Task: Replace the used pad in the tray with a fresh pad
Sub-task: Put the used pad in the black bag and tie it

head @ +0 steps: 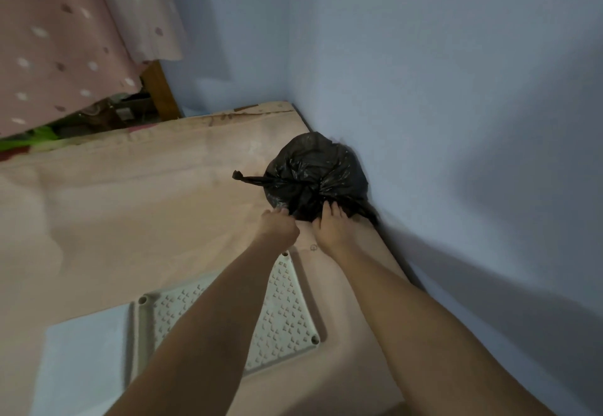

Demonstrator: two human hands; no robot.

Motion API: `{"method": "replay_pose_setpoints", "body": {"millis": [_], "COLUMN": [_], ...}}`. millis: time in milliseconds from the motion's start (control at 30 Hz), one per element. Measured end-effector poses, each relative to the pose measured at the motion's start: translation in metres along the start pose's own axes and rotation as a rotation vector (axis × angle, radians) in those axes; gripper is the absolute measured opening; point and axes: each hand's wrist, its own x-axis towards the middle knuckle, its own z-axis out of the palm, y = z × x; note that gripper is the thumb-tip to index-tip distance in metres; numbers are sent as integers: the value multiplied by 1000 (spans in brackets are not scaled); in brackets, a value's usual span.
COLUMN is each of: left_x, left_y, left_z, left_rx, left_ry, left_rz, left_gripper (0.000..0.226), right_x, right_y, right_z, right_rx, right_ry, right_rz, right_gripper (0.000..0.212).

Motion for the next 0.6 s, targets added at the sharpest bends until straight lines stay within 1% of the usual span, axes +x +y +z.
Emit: {"method": "replay_pose_setpoints", "body": {"millis": [100, 200, 467, 600], "left_x": [-31, -62, -131, -160], "left_y": [-12, -26, -59, -74], "left_z": [-3, -4, -20, -26], "left_rx": [110, 118, 121, 132], "left_ry": [-47, -55, 8, 46], "left_rz": [21, -2, -24, -46], "left_gripper": [37, 38, 38, 37], "right_x": [-29, -57, -118, -140], "right_y": [-16, -33, -83, -110], "right_z": [-8, -13, -31, -37], "right_rx": [-90, -159, -218, -252], "right_ry": [-57, -57, -3, 25], "right_rz": [7, -29, -37, -85], "right_gripper": [55, 53, 49, 47]}}
